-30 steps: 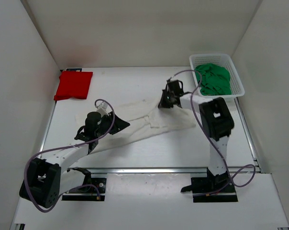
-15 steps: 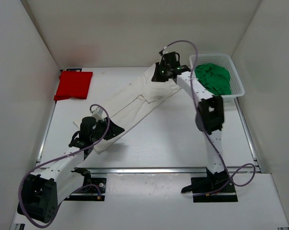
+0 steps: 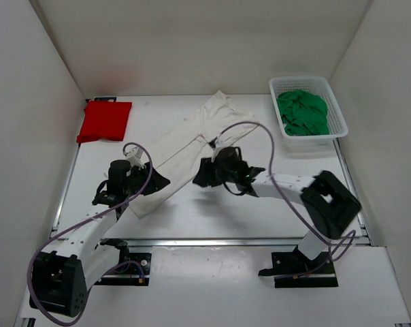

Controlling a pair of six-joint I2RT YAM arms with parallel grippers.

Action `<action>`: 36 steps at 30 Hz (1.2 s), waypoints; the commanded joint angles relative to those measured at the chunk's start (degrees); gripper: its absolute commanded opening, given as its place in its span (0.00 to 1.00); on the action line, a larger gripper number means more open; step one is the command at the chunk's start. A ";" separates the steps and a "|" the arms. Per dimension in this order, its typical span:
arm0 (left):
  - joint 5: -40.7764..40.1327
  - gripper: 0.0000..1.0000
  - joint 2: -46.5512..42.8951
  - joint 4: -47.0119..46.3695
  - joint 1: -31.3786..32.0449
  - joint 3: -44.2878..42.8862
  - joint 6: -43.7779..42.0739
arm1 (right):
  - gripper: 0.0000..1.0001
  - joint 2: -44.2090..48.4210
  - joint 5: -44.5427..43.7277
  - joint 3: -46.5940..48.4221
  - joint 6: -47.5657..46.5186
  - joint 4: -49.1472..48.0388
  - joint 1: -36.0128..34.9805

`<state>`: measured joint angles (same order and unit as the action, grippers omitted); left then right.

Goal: Fold and stack the t-shirts
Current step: Rotate the tshirt 90 degrees

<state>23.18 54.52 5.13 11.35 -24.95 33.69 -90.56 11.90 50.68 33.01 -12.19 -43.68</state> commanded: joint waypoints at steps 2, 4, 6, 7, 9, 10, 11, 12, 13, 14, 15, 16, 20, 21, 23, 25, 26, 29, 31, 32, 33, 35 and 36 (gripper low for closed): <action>2.39 0.49 -0.90 3.40 -2.12 -2.03 -3.37 | 0.46 -7.15 -0.83 1.79 6.79 -9.25 -3.25; 2.49 0.48 -3.01 2.87 -3.27 -0.72 -2.84 | 0.45 -11.72 -0.22 4.07 8.55 -10.13 -4.30; 2.49 0.49 -4.68 2.52 -3.97 0.25 -2.32 | 0.45 -15.32 -0.82 5.13 10.13 -10.93 -4.31; 1.88 0.48 -5.04 2.35 -3.88 0.34 -2.40 | 0.44 -16.91 -0.39 5.48 11.53 -11.10 -4.39; 1.87 0.49 -4.69 2.35 -3.71 0.69 -2.49 | 0.43 -19.38 0.49 6.01 14.17 -12.16 -4.22; 2.30 0.49 -4.34 2.00 -3.45 0.69 -2.49 | 0.42 -21.13 0.93 6.54 15.66 -13.29 -4.13; 2.05 0.48 -4.08 1.65 -3.10 0.60 -2.06 | 0.42 -22.97 0.41 6.98 16.37 -13.13 -4.57; 1.70 0.49 -3.81 1.12 -3.01 0.78 -1.70 | 0.42 -23.86 -0.12 8.03 16.73 -12.69 -4.74; 1.78 0.49 -3.81 0.51 -2.92 0.78 -1.18 | 0.40 -25.44 0.31 9.69 17.51 -12.17 -5.01; 1.78 0.49 -3.72 0.24 -2.66 0.87 -1.00 | 0.39 -27.10 0.49 10.49 18.22 -11.38 -5.27; 1.61 0.49 -3.81 0.06 -2.65 0.61 -1.00 | 0.38 -27.47 0.32 11.19 18.83 -11.11 -5.53; 1.52 0.49 -3.55 -0.11 -3.00 0.60 -0.82 | 0.34 -28.43 0.32 11.55 19.36 -11.11 -5.62; 1.70 0.49 -3.55 -0.64 -2.66 0.78 -0.30 | 0.10 -28.62 1.28 9.80 21.04 -13.03 -4.58; 1.78 0.49 -3.46 -0.82 -2.57 0.87 -0.47 | 0.04 -27.40 1.72 9.01 21.04 -13.65 -4.22; 0.82 0.49 -2.85 -1.25 -1.87 0.87 -0.47 | 0.00 -24.68 1.11 4.72 19.99 -14.27 -3.00; 1.08 0.49 -2.23 -0.82 -1.25 1.05 -0.73 | 0.01 -20.28 2.06 0.05 18.67 -14.18 -1.07; 0.73 0.48 -1.88 -0.82 -0.99 1.04 -0.65 | 0.00 -17.13 3.38 -3.96 17.71 -14.62 0.77; -1.28 0.48 -1.18 -0.82 1.64 1.57 -1.17 | 0.00 -7.63 7.42 -13.20 13.23 -11.11 7.63; -3.13 0.46 -0.82 -0.47 4.45 2.27 -1.61 | 0.00 -0.96 12.24 -18.05 8.15 -5.87 13.94; -3.75 0.47 -0.65 -0.29 5.07 2.36 -1.53 | 0.00 -0.23 13.31 -18.24 6.73 -3.66 15.80; -4.80 0.47 -0.38 -0.47 6.04 3.32 -1.44 | 0.02 1.95 15.24 -19.20 4.54 0.11 18.95; -5.95 0.47 -0.56 0.32 8.24 3.85 -1.78 | 0.09 5.91 16.31 -21.22 2.58 2.68 21.61; -6.47 0.47 -0.56 0.76 9.20 4.29 -2.31 | 0.15 9.06 16.05 -22.54 2.23 3.22 23.36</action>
<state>19.86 54.15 5.13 18.33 -21.96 32.80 -87.31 23.59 30.26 41.39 -14.20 -22.17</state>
